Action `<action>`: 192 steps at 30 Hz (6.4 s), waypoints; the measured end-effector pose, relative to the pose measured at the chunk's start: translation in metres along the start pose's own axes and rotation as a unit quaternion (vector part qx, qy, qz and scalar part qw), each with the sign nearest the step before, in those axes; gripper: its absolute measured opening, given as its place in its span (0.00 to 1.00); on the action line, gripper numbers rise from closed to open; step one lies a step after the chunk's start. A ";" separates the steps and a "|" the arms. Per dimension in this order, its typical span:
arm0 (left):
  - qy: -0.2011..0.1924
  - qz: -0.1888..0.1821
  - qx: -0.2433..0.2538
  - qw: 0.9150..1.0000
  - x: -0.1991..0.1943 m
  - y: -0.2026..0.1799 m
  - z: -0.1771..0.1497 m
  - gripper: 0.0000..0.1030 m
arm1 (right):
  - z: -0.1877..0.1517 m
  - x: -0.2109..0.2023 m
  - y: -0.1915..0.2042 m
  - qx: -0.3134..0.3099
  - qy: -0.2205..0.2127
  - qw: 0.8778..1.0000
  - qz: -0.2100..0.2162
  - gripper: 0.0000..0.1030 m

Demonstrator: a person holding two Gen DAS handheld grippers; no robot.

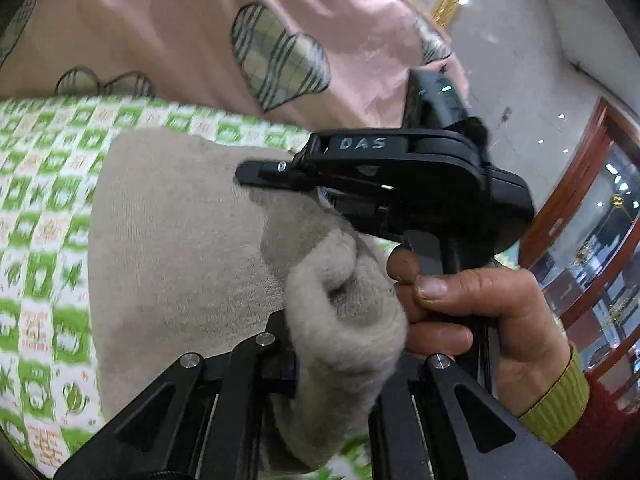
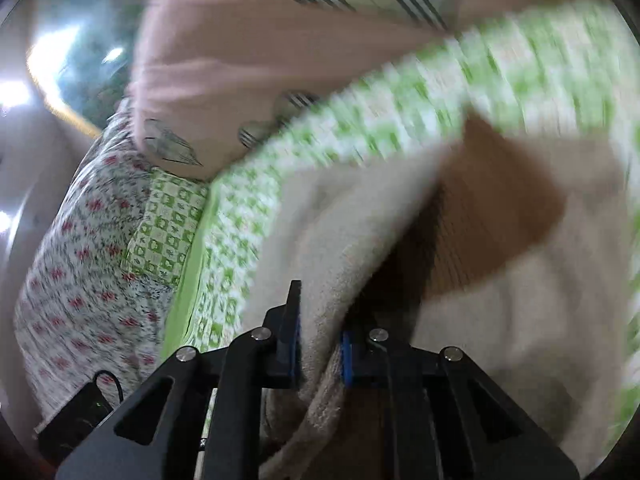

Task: Fold small clothes

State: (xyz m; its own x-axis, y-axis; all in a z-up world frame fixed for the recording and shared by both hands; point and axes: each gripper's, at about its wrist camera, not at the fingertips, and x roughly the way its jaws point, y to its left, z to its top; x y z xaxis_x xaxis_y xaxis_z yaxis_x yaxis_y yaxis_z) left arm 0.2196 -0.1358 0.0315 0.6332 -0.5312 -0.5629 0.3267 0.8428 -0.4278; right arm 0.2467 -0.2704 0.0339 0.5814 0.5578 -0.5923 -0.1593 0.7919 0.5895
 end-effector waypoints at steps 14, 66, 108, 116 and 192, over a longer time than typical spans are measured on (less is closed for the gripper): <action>0.108 -0.059 -0.012 0.992 0.089 -0.037 -0.026 0.13 | -0.004 -0.040 -0.067 -0.052 -0.001 0.988 -0.144 0.16; 0.062 -0.008 -0.161 0.985 -0.185 0.186 -0.090 0.41 | -0.140 0.027 0.066 -0.016 0.078 0.995 0.058 0.30; 0.047 0.216 -0.128 0.967 -0.162 0.236 -0.025 0.31 | -0.103 0.027 0.049 0.011 0.028 0.998 -0.059 0.27; 0.029 0.168 -0.100 0.980 -0.254 0.150 -0.118 0.48 | -0.160 -0.051 0.065 -0.015 0.021 0.999 -0.031 0.37; 0.013 0.083 -0.025 0.996 -0.206 0.121 -0.081 0.27 | -0.133 -0.004 0.068 -0.058 0.051 0.986 -0.149 0.07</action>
State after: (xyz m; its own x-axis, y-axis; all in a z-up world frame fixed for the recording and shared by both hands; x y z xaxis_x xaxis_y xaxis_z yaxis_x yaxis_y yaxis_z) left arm 0.0722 0.0684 0.0385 0.6567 -0.3878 -0.6468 0.1835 0.9140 -0.3618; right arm 0.1275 -0.1858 0.0029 0.5348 0.3133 -0.7848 -0.0876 0.9443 0.3174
